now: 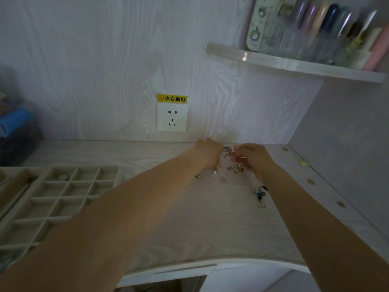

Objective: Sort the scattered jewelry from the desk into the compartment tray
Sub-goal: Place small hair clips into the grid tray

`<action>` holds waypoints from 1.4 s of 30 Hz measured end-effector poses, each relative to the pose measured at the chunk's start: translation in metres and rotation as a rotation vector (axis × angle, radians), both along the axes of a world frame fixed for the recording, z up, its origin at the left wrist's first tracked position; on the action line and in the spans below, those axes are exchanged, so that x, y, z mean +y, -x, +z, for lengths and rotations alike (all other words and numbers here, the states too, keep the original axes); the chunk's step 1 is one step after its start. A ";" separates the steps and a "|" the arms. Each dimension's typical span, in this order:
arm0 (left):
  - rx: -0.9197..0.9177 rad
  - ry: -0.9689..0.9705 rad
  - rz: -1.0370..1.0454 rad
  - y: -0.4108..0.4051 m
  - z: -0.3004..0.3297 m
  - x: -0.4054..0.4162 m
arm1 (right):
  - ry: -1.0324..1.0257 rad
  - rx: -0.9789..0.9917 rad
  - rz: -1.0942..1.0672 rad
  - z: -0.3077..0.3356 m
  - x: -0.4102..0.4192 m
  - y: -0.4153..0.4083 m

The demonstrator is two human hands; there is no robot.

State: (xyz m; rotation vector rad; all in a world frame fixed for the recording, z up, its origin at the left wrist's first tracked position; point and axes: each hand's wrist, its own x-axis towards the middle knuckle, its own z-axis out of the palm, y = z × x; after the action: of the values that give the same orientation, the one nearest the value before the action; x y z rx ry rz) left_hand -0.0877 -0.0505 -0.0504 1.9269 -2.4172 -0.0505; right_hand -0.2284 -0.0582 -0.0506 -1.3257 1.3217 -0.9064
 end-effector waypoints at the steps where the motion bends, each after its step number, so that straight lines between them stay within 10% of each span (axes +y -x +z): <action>1: 0.004 -0.009 -0.001 0.001 0.002 -0.001 | -0.042 -0.056 -0.015 0.001 -0.001 0.001; 12: 0.191 0.067 -0.134 0.000 -0.006 0.002 | -0.173 -0.382 -0.114 -0.005 0.018 -0.001; 23: 1.196 -0.080 0.074 -0.022 0.037 0.046 | -0.086 -0.427 0.001 0.029 0.066 -0.025; 42: 0.710 -0.035 0.105 -0.134 0.078 0.260 | 0.061 -0.181 0.447 0.046 0.221 -0.103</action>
State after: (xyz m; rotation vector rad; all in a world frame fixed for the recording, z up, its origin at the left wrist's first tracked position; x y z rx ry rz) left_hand 0.0467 0.2090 0.0281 1.6537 -1.8473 -0.6524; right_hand -0.1249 0.1624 -0.0042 -1.4710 0.8173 -0.7368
